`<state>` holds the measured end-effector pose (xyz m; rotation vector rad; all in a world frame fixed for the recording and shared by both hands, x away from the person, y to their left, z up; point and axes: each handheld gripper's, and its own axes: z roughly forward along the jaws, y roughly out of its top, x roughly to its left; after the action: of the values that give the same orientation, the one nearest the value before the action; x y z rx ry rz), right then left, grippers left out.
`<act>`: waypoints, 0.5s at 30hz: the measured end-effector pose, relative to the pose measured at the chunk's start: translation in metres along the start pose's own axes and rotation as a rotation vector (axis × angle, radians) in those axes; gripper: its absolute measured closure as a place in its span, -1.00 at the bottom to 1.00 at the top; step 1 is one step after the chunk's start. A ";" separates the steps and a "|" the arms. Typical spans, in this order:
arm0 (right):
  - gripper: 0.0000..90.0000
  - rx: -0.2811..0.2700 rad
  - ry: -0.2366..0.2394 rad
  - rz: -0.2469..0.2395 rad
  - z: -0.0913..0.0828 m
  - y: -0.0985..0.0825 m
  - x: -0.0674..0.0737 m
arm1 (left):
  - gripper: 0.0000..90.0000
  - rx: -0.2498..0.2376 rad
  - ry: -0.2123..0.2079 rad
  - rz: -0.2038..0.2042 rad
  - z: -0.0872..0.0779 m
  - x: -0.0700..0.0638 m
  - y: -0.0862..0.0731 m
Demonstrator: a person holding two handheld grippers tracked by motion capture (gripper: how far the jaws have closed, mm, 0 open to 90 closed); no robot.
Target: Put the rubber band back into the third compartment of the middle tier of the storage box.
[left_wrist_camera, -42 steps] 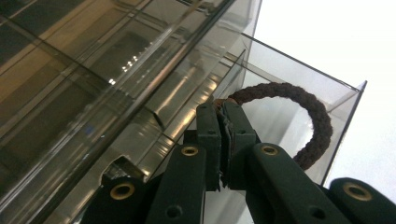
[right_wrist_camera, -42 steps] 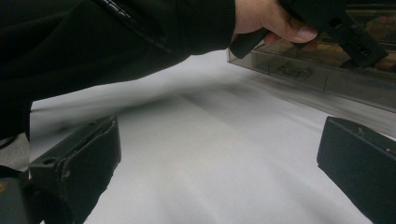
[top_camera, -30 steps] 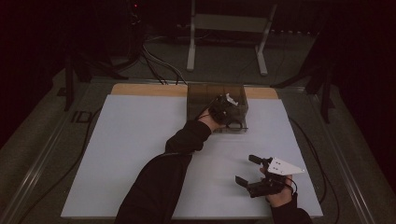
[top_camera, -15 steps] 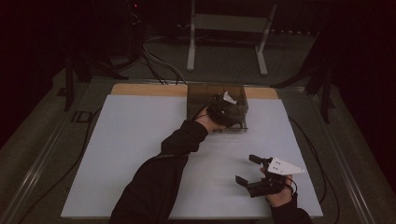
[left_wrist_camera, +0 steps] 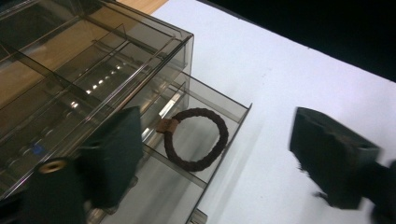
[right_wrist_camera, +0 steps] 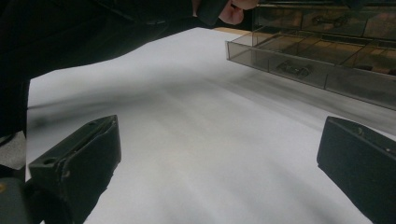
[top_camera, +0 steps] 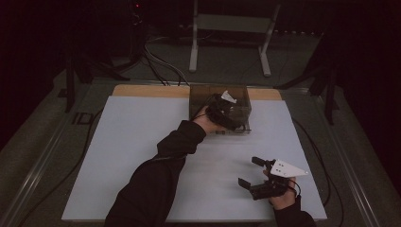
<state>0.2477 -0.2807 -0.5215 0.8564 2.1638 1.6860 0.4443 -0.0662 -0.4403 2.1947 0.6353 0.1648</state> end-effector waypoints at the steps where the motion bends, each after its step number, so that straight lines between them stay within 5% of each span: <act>1: -1.00 0.001 0.000 0.000 0.000 0.000 0.000 | -0.66 -0.005 -0.005 0.004 -0.002 0.000 0.000; 6: -1.00 0.001 0.000 0.002 0.001 0.000 0.000 | -0.94 -0.005 -0.052 0.008 -0.011 0.001 -0.002; 15: -1.00 0.003 0.000 -0.003 0.002 0.000 0.000 | -0.99 -0.044 -0.092 0.030 -0.035 0.002 -0.009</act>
<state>0.2484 -0.2794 -0.5220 0.8539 2.1676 1.6821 0.4312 -0.0363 -0.4245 2.1567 0.5428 0.0918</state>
